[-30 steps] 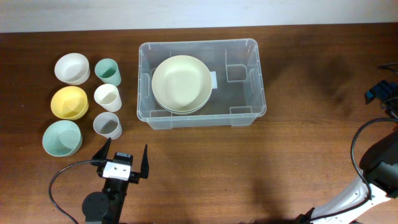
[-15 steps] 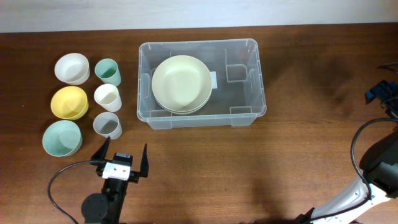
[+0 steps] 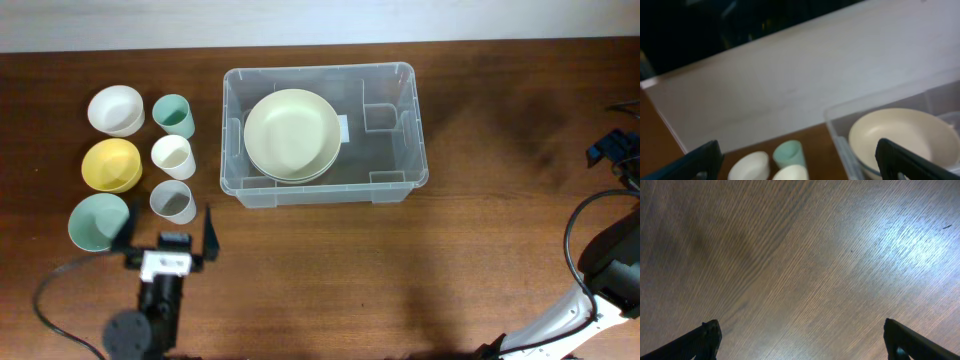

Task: Pack container
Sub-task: 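Move the left gripper to the pale green bowl at front left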

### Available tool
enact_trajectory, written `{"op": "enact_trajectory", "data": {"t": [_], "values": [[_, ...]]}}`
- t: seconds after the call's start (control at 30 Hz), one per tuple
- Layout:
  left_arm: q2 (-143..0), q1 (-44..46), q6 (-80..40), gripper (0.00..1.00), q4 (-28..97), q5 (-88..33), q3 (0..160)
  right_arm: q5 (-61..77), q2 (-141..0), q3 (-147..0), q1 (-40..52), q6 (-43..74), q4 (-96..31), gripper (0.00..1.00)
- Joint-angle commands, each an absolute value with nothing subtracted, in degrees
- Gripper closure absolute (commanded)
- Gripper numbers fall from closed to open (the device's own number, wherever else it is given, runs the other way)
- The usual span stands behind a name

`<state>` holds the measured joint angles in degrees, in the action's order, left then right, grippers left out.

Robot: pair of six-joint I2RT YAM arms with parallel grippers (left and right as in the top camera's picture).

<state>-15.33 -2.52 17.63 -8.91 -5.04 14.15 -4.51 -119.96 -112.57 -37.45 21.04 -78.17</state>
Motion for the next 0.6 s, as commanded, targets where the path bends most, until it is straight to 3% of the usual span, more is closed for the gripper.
{"op": "enact_trajectory", "data": {"t": [0.0, 0.17, 0.33, 0.57], "values": [[-26.7, -5.2, 19.0, 0.0, -5.8, -4.0, 25.6, -5.2, -119.6, -112.4, -37.5, 21.4, -78.1, 0.01], [-45.9, -7.2, 18.9, 0.0, 4.1, -5.3, 43.2, -5.2, -119.6, -112.4, -37.5, 21.4, -78.1, 0.01], [-56.7, -7.1, 18.7, 0.0, 8.1, -3.0, 49.0, -5.2, -119.6, -112.4, -37.5, 21.4, -78.1, 0.01], [-64.4, -14.6, -4.7, 0.0, 17.6, 13.6, 56.0, -5.2, -119.6, -112.4, -37.5, 21.4, -78.1, 0.01]]}}
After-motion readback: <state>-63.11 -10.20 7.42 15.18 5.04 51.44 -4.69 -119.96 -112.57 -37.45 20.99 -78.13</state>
